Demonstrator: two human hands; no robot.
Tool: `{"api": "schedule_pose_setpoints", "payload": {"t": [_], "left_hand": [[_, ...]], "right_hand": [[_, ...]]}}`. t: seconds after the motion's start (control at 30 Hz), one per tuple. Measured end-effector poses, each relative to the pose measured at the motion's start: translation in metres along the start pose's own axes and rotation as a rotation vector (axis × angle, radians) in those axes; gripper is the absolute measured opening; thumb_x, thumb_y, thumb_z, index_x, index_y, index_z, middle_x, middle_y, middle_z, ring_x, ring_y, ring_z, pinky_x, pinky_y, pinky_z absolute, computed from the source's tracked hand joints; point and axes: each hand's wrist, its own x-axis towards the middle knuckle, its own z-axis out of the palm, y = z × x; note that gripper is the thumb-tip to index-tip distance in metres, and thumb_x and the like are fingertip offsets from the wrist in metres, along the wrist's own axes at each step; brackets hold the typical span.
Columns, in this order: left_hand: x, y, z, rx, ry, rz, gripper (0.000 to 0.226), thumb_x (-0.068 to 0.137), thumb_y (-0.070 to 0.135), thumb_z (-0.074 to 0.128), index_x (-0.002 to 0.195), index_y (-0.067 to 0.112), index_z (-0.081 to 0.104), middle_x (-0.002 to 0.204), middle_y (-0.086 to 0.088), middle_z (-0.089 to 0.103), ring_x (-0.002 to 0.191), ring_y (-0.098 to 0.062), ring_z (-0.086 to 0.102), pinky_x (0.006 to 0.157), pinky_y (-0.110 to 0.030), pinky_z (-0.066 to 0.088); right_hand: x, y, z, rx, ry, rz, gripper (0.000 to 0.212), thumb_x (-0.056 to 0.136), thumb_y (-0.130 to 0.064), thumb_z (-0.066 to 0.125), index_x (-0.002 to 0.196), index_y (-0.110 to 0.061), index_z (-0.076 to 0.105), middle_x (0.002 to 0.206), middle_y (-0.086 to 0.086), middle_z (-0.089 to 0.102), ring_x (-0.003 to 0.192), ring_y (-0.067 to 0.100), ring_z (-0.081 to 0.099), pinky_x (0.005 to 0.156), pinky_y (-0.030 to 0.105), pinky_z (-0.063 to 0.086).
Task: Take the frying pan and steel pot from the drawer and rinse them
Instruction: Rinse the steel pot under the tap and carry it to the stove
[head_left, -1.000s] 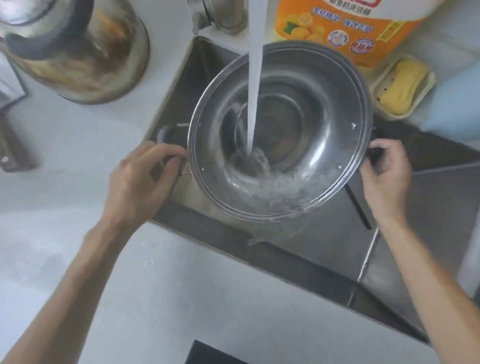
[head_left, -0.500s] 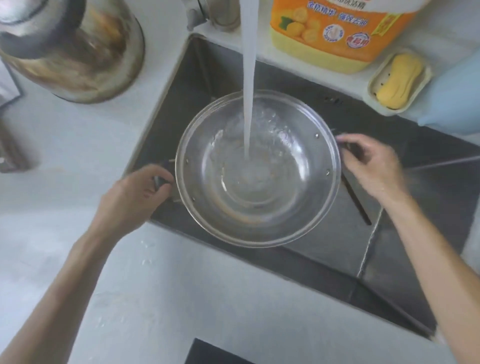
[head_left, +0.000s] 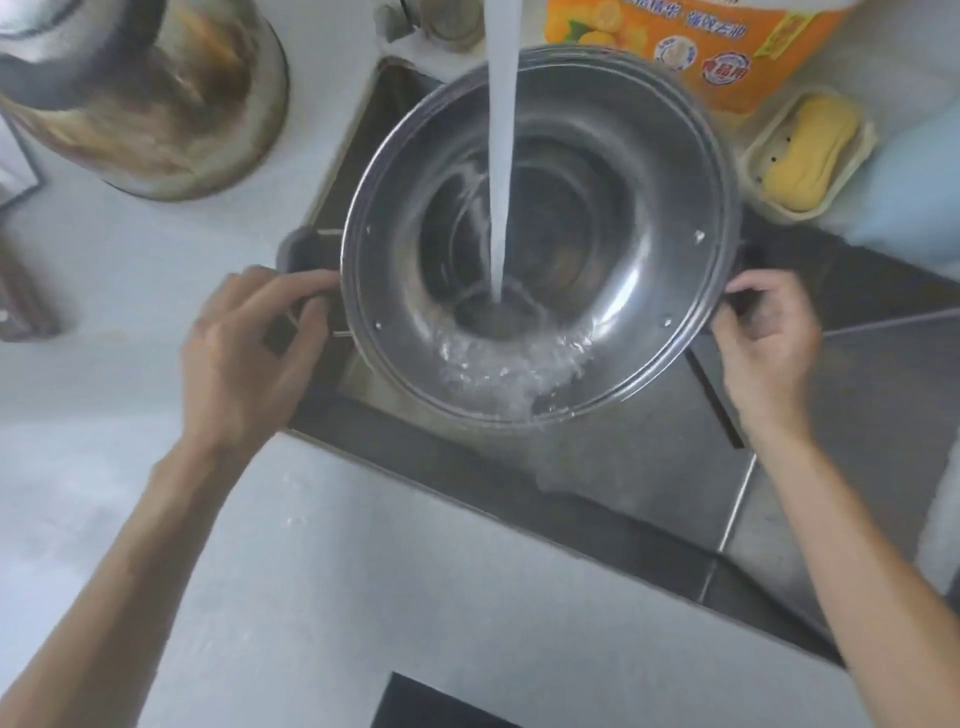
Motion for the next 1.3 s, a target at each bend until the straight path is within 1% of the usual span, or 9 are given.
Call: {"api": "schedule_pose_setpoints", "payload": {"t": [0.1,0.23,0.33,0.47,0.6,0.7,0.87,1.07,1.3], "left_hand": [[0.003,0.024,-0.027,-0.064,0.037,0.132,0.024,0.089,0.013,0.055,0.105,0.026,0.067,0.081,0.006,0.060,0.079,-0.012,0.053,0.082,-0.026,0.042],[0.011,0.027,-0.035,-0.187,-0.014,-0.017,0.032,0.081,0.032,0.054,0.103,0.056,0.053,0.084,0.015,0.062,0.078,-0.005,0.056,0.088,-0.030,0.046],[0.008,0.003,-0.030,-0.179,-0.087,-0.232,0.045,0.075,0.045,0.056,0.116,0.056,0.042,0.072,0.011,0.064,0.078,-0.021,0.063,0.091,-0.047,0.050],[-0.004,-0.019,-0.001,0.045,-0.345,-0.356,0.079,0.081,0.035,0.069,0.146,0.024,0.026,0.080,0.002,0.065,0.091,-0.031,0.066,0.086,-0.049,0.050],[-0.001,-0.025,0.037,0.076,-0.484,-0.369,0.037,0.076,0.042,0.071,0.101,0.016,0.060,0.073,0.006,0.065,0.085,-0.026,0.065,0.075,-0.039,0.050],[0.012,-0.026,0.062,-0.028,-0.514,-0.408,0.024,0.073,0.035,0.076,0.075,0.019,0.057,0.068,0.005,0.063,0.074,-0.022,0.062,0.062,-0.031,0.044],[0.034,-0.022,0.092,-0.055,-0.434,-0.339,0.012,0.082,0.010,0.064,0.091,0.015,0.058,0.080,0.000,0.057,0.074,-0.021,0.051,0.063,-0.027,0.031],[0.052,-0.039,0.098,-0.427,-0.570,-0.191,0.050,0.083,-0.007,0.059,0.086,0.043,0.055,0.083,0.030,0.066,0.081,0.011,0.060,0.086,-0.025,0.046],[0.050,-0.048,0.083,-0.744,-0.790,-0.322,0.022,0.082,0.014,0.053,0.097,0.008,0.068,0.088,-0.013,0.061,0.081,-0.015,0.060,0.076,-0.019,0.049]], "right_hand": [[-0.012,0.028,0.032,0.105,-0.215,0.313,0.033,0.084,0.003,0.057,0.089,-0.030,0.057,0.079,-0.024,0.068,0.074,-0.006,0.060,0.067,0.013,0.047],[-0.016,0.055,0.059,0.052,-0.548,0.494,0.025,0.088,-0.007,0.059,0.094,-0.031,0.064,0.094,-0.009,0.070,0.090,0.009,0.064,0.081,0.029,0.048],[-0.006,0.051,0.051,0.071,-0.478,0.487,0.029,0.091,-0.011,0.056,0.111,-0.032,0.058,0.094,-0.019,0.070,0.088,0.000,0.064,0.077,0.020,0.048],[0.013,0.034,0.012,0.114,-0.421,0.505,0.078,0.076,-0.040,0.071,0.143,-0.028,0.032,0.114,-0.013,0.066,0.108,0.000,0.061,0.095,0.021,0.044],[0.027,0.011,-0.025,0.002,-0.374,0.332,0.042,0.078,-0.009,0.070,0.116,-0.024,0.061,0.090,-0.022,0.071,0.086,0.000,0.063,0.086,0.022,0.049],[0.028,-0.007,-0.043,-0.036,-0.288,0.206,0.035,0.079,-0.005,0.071,0.096,-0.035,0.062,0.084,-0.024,0.069,0.079,-0.005,0.061,0.079,0.012,0.049],[0.017,-0.014,-0.053,-0.194,-0.226,-0.088,0.019,0.075,-0.023,0.072,0.084,-0.034,0.060,0.084,-0.030,0.062,0.076,-0.009,0.056,0.077,0.004,0.040],[0.020,-0.003,-0.058,-0.199,-0.177,-0.344,0.011,0.080,-0.009,0.066,0.078,-0.016,0.058,0.096,-0.032,0.058,0.088,0.007,0.048,0.077,0.020,0.037],[0.013,0.002,-0.060,-0.211,-0.106,-0.296,0.028,0.086,-0.031,0.063,0.058,-0.032,0.057,0.115,-0.017,0.050,0.086,0.023,0.044,0.082,0.023,0.037]]}}
